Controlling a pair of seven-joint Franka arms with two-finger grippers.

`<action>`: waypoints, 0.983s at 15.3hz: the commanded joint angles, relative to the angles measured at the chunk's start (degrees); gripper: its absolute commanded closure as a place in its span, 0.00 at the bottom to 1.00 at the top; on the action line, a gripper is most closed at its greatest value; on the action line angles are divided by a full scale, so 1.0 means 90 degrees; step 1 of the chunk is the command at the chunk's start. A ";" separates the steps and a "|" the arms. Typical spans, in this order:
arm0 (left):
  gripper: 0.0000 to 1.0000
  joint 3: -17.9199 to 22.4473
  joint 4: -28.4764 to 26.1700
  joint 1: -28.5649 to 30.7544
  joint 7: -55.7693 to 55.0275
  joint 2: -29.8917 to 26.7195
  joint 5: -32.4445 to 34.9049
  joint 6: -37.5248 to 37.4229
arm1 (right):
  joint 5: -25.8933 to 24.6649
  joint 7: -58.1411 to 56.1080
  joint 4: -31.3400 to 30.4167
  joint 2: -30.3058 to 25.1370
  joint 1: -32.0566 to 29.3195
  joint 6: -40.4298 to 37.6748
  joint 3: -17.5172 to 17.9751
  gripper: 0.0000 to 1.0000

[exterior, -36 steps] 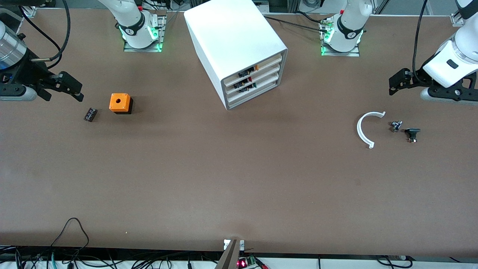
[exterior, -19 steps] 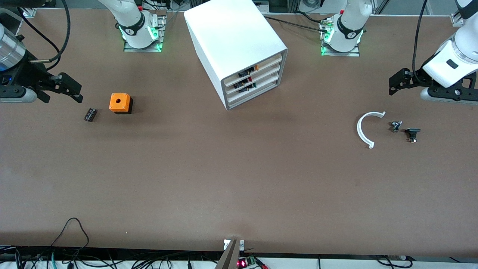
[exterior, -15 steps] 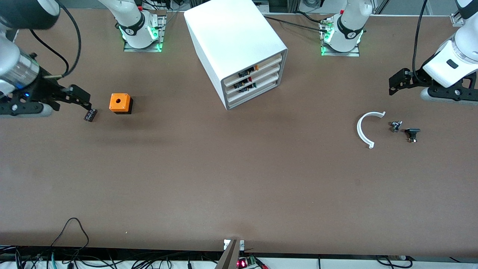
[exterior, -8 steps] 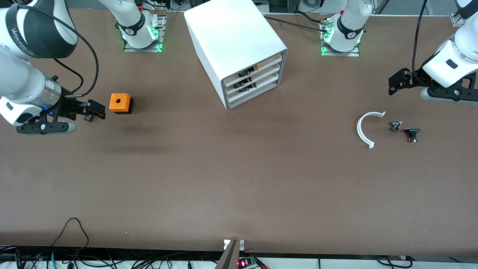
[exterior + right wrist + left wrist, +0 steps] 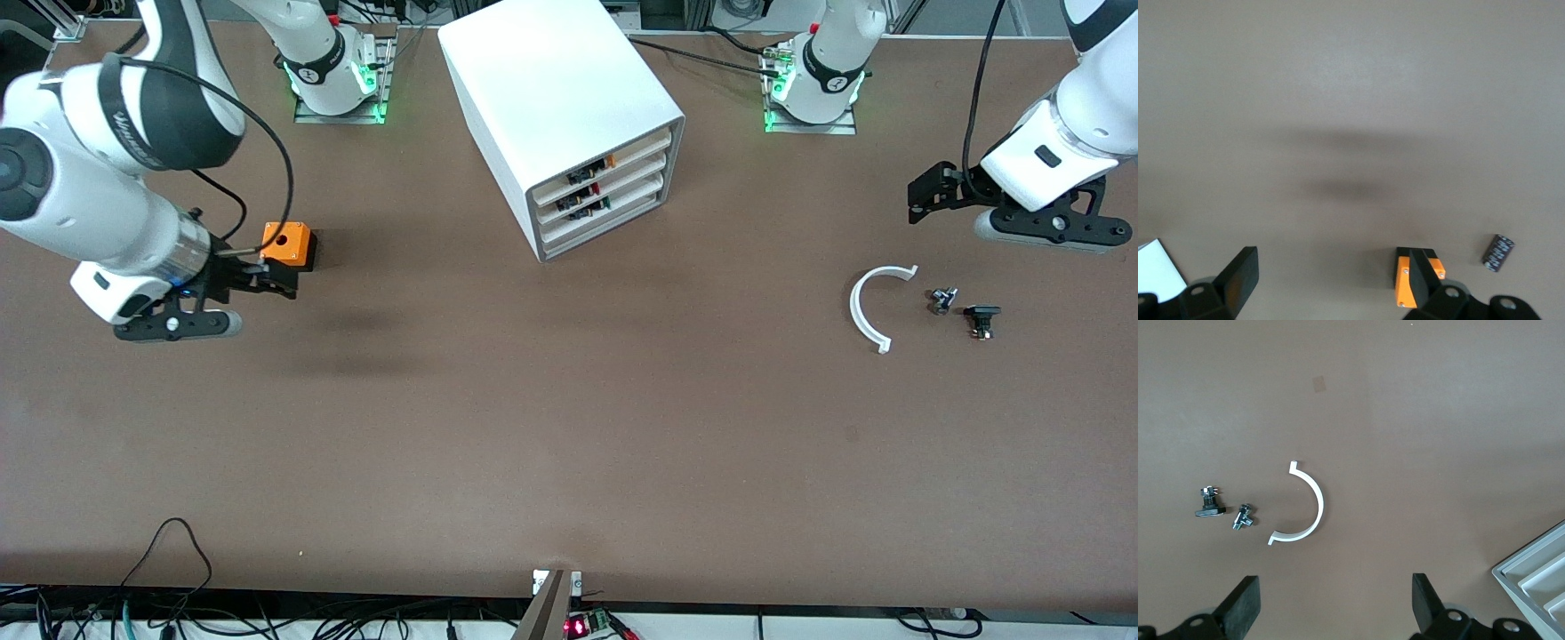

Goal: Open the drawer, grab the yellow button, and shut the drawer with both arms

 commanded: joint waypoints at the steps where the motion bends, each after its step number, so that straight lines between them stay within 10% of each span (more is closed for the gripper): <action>1: 0.00 0.0004 0.0172 0.0007 0.0077 0.0072 -0.0103 -0.0160 | -0.0010 0.0301 0.0235 0.0292 0.0149 -0.0014 -0.0003 0.00; 10: 0.00 -0.0006 0.0162 -0.0314 0.0116 0.0247 -0.0210 -0.0404 | -0.0010 0.0886 0.1231 0.0889 0.0491 0.0025 -0.0003 0.00; 15: 0.00 -0.0006 -0.0023 -0.0423 0.0165 0.0442 -0.2091 -0.0532 | -0.0010 0.1151 0.1328 0.1006 0.0735 0.0327 -0.0003 0.00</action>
